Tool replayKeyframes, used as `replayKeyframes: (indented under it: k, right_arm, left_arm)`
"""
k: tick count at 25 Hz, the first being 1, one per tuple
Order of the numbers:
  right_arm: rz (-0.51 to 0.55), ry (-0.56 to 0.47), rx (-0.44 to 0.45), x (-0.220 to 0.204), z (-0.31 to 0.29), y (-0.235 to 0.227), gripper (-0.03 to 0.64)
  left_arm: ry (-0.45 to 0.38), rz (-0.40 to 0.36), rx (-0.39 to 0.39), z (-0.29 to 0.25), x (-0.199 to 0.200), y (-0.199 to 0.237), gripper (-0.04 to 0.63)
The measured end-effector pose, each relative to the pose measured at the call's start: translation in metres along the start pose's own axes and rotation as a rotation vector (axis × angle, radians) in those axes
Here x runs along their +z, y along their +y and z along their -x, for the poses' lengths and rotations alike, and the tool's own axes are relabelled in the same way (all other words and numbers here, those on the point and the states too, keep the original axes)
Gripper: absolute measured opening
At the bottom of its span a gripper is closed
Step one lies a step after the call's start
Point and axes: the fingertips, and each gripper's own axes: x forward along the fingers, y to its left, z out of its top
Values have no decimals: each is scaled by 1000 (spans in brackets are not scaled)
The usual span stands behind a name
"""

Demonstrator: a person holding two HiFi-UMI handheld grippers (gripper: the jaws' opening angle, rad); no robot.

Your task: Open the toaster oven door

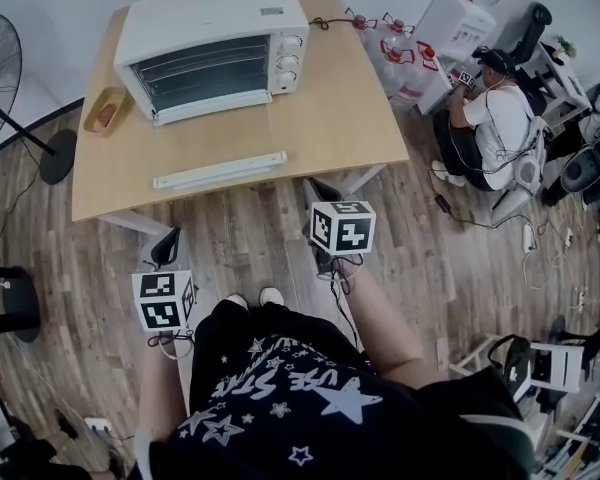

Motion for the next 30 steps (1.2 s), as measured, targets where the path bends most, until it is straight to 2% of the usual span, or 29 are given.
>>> replayKeyframes:
  k: [6, 11, 21, 30]
  right_arm:
    - [24, -52, 73, 2, 14, 17, 3]
    - [47, -42, 95, -6, 25, 35, 3]
    - [93, -41, 65, -35, 81, 83, 3]
    - [101, -85, 81, -75, 151, 128, 3]
  left_arm:
    - [24, -16, -38, 1, -13, -18, 21]
    - [20, -16, -65, 16, -26, -29, 21]
    - [-5, 29, -45, 94, -71, -11, 21]
    - [-53, 22, -72, 162, -106, -32, 21]
